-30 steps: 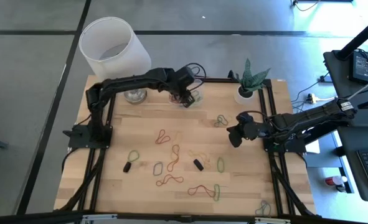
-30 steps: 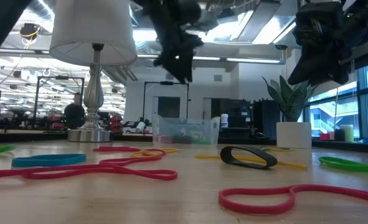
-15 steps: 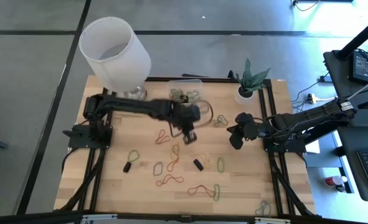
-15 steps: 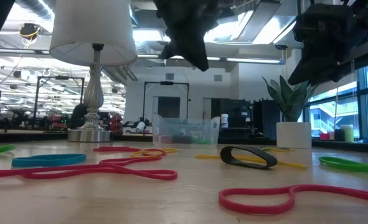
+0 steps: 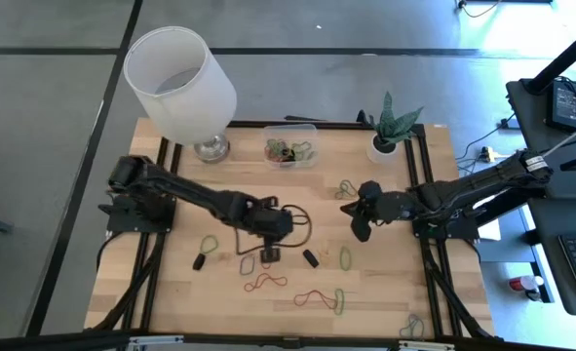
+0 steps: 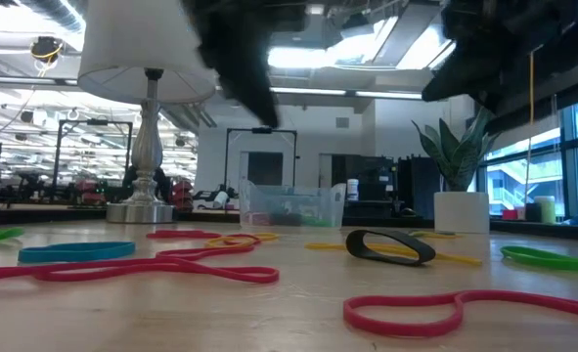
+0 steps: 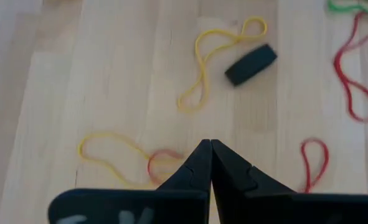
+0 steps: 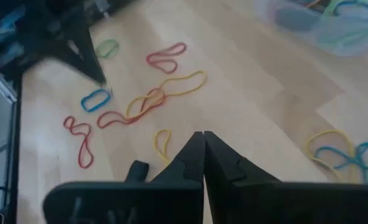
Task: Pick and place rubber bands into bin
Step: Put the red rubber band into the transparent bin
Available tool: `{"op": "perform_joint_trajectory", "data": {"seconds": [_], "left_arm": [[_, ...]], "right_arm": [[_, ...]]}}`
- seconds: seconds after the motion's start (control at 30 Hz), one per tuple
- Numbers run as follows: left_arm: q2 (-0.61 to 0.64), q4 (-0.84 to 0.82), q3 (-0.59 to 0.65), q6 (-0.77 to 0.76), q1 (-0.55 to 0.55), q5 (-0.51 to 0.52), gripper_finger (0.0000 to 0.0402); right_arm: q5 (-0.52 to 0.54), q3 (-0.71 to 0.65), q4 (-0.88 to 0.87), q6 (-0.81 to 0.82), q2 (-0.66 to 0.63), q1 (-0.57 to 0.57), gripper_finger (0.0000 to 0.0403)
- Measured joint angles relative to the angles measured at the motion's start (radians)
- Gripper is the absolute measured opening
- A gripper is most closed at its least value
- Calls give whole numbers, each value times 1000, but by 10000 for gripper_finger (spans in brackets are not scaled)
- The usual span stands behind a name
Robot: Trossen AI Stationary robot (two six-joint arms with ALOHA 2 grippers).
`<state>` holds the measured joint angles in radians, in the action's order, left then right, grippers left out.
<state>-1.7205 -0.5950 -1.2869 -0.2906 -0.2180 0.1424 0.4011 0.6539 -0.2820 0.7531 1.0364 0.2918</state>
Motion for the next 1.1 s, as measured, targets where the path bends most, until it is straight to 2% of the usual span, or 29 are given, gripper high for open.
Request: {"op": "perform_joint_trajectory", "data": {"seconds": [0.2, 0.47, 0.6, 0.77, 1.1], "left_arm": [[267, 146, 298, -42, -13, -3, 2], [574, 159, 573, -55, -30, -5, 2], [671, 148, 638, -41, -32, -43, 1], [742, 140, 680, -29, -32, -101, 3], [759, 148, 693, -29, -38, -115, 2]], "right_arm": [[-15, 222, -76, 7, 271, 47, 1], [-172, 638, -480, 94, 645, 126, 2], [-253, 796, -596, 144, 793, 177, 15], [-328, 915, -630, 188, 920, 236, 46], [-338, 957, -612, 177, 1036, 321, 106]]}}
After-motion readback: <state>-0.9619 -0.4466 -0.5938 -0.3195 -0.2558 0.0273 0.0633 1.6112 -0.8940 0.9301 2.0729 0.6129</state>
